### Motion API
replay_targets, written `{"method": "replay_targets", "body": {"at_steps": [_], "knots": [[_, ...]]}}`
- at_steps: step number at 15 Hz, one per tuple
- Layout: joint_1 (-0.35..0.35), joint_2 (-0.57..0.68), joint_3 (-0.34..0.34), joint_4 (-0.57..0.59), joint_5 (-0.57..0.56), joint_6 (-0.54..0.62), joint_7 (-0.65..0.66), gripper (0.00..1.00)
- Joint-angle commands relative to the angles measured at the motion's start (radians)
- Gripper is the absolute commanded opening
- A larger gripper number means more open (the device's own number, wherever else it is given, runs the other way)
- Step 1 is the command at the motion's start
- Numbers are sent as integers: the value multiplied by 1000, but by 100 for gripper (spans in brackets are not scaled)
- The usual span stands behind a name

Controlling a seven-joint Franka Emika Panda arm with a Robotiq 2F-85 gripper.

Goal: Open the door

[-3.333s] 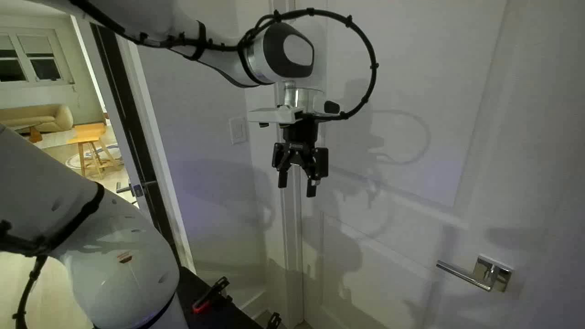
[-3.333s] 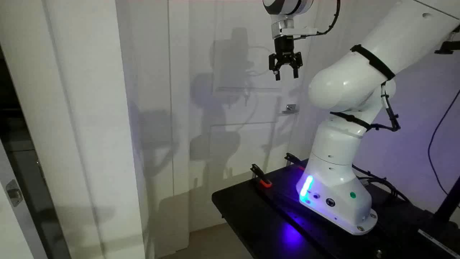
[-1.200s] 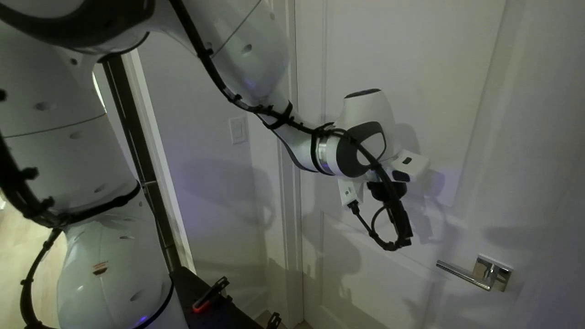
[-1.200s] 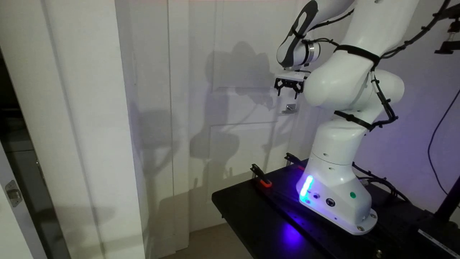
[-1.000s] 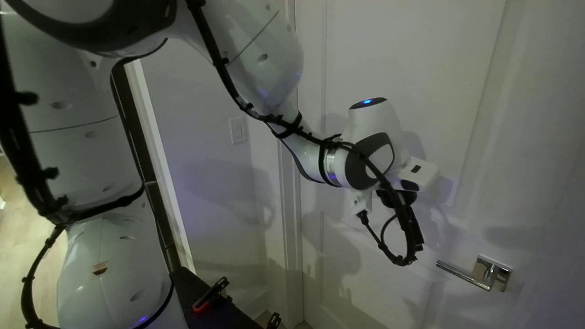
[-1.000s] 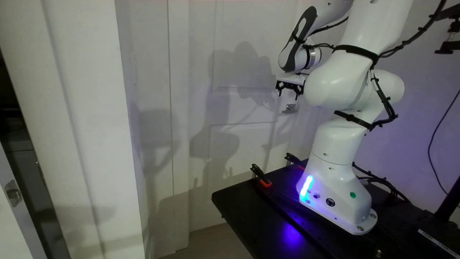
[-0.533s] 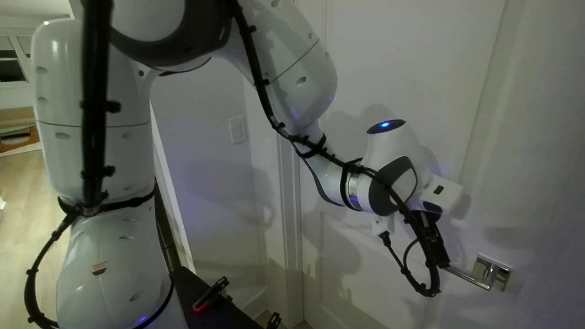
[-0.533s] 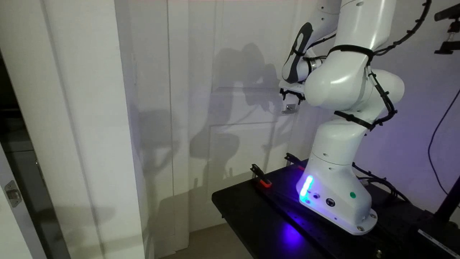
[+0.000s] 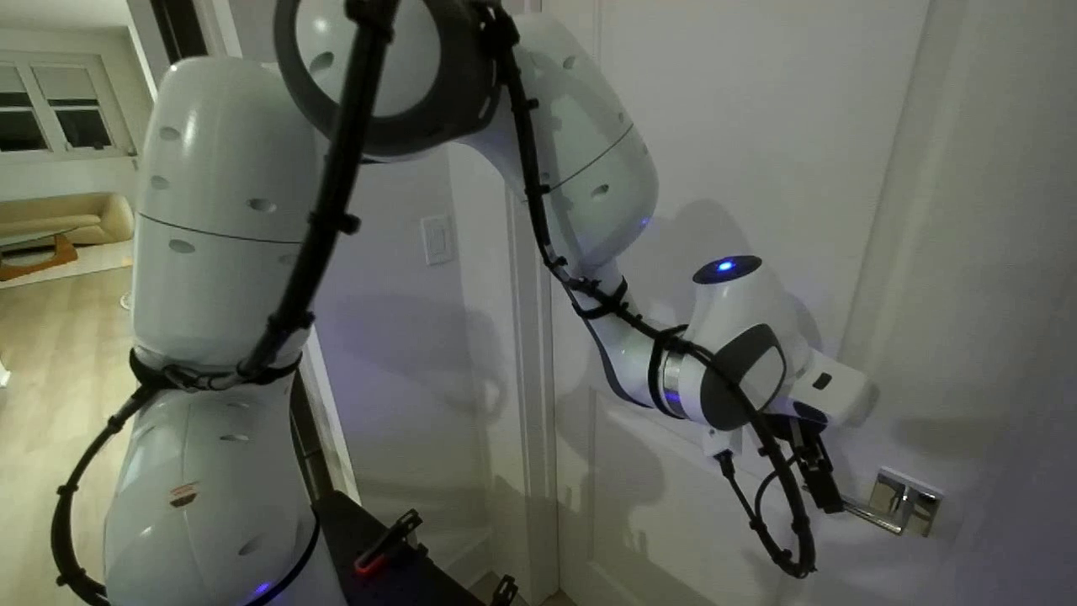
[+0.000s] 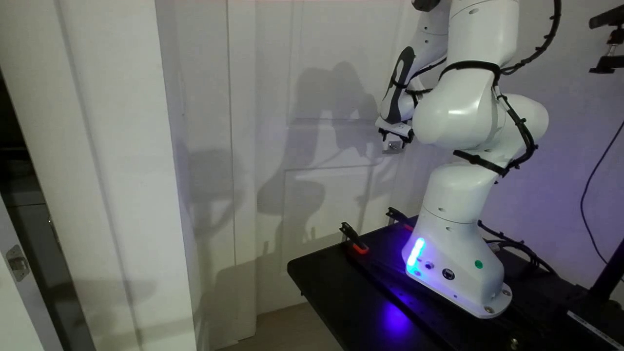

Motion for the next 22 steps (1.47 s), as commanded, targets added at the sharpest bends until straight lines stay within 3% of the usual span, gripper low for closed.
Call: {"method": "replay_targets", "body": {"at_steps": [1,5,6,12,13,15,22], "knots": [[18,88,-24,57,11,46,44,100],[21,158,-35,97,17,67,64,100],[68,180,-65,97,169,78,-62,100],[109,250,-69,127,461,91,-252,100],[114,257,-68,131,493,89,-276,75],[121,266,-67,141,546,87,-316,66],[142,275,-77,163,632,72,-401,12]]}}
